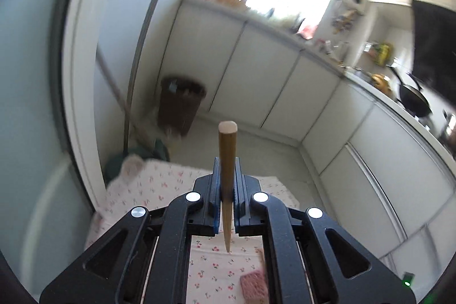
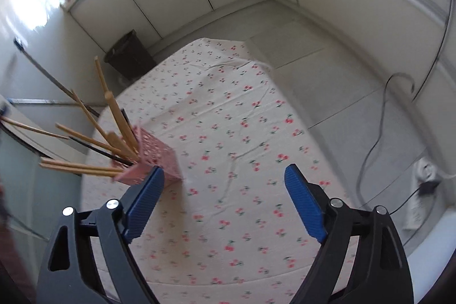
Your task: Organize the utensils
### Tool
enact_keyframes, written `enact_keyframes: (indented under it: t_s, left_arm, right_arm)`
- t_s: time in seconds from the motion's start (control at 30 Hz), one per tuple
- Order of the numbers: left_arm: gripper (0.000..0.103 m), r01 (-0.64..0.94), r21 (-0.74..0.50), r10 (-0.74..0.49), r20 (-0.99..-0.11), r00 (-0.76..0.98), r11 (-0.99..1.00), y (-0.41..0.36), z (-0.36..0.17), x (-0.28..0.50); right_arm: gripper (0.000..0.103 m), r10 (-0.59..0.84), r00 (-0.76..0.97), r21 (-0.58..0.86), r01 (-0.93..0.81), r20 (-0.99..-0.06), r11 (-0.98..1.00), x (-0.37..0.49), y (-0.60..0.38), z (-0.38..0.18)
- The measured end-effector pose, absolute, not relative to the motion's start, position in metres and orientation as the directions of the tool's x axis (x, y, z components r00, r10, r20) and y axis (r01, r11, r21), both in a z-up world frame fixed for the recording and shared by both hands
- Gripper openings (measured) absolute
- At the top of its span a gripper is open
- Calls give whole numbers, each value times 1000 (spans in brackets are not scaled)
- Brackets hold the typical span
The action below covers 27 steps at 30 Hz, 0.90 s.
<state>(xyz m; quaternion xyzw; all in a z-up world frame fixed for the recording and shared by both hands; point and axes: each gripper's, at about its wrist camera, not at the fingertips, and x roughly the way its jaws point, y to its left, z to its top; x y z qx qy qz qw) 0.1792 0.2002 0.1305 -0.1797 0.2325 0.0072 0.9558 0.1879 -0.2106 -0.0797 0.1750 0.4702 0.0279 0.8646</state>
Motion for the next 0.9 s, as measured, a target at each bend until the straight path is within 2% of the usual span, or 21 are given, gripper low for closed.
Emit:
enact_keyframes:
  t_s: [0.13,0.27,0.4,0.5,0.57,0.63,0.67,0.73,0.77,0.83,0.9]
  left_arm:
    - [6,-34,-278,-75,-374,924,960,149,174,137]
    - [6,24,-258,-123,-372,920,966,103,189,135]
    - [6,21,-210,-111,-428,897,978,61,157,158]
    - [7,-21,-136,-46,-469,882,991,34,117,181]
    - [16,-64,-83,10,-528,849,994,20,80,195]
    - [23,-65,-135,-21,-551,834,989,22,62,193]
    - [27,-79,-160,-18,-532,847,984,27,62,184]
    - [48,-106,-174,11,-473,881,979,36,74,165]
    - [53,-117,-174,29,-444,896,978,40,81,151]
    - [79,-125,-180,48,-380,924,976,44,100,123]
    - [97,-122,-181,58,-327,943,976,44,110,93]
  right_arm:
    - [88,196,555,289,84,-808,954,181,-205,-79]
    - [89,262,510,347,78,-819,935,177,-209,-86]
    - [89,261,517,339,61,-816,939,171,-213,-82]
    - [89,244,524,311,43,-816,949,168,-214,-78]
    - [89,256,518,319,36,-816,947,167,-216,-78]
    - [89,274,520,344,41,-809,938,167,-220,-75]
    - [89,279,528,353,41,-802,935,166,-222,-73]
    - [89,286,542,357,28,-790,934,162,-223,-68]
    - [89,288,545,358,24,-788,933,161,-222,-67]
    - [89,298,554,368,16,-778,930,157,-222,-63]
    - [89,307,582,377,-1,-753,926,151,-218,-55]
